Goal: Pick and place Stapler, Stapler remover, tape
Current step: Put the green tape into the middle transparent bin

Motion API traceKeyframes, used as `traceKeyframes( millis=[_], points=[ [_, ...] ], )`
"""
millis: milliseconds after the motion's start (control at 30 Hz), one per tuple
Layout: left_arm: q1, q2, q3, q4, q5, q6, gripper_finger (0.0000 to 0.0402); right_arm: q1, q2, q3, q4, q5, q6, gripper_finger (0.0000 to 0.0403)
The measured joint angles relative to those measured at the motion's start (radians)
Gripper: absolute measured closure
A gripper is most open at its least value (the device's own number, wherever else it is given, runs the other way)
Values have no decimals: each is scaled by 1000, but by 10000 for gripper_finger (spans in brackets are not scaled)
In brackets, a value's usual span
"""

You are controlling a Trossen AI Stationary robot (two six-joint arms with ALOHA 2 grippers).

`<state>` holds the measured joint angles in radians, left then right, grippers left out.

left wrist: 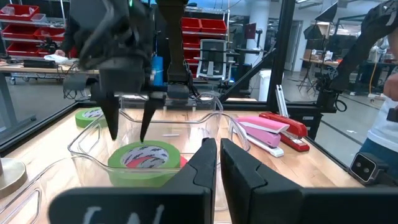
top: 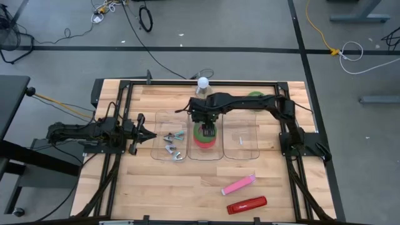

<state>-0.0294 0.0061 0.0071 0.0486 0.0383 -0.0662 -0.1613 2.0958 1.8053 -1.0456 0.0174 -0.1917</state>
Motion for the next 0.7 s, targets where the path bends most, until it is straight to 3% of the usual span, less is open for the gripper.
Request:
traceKeyframes(
  millis=[700],
  points=[
    [0, 0, 0, 0, 0, 0, 376, -105, -208, 0, 6, 0, 26, 195]
  ],
)
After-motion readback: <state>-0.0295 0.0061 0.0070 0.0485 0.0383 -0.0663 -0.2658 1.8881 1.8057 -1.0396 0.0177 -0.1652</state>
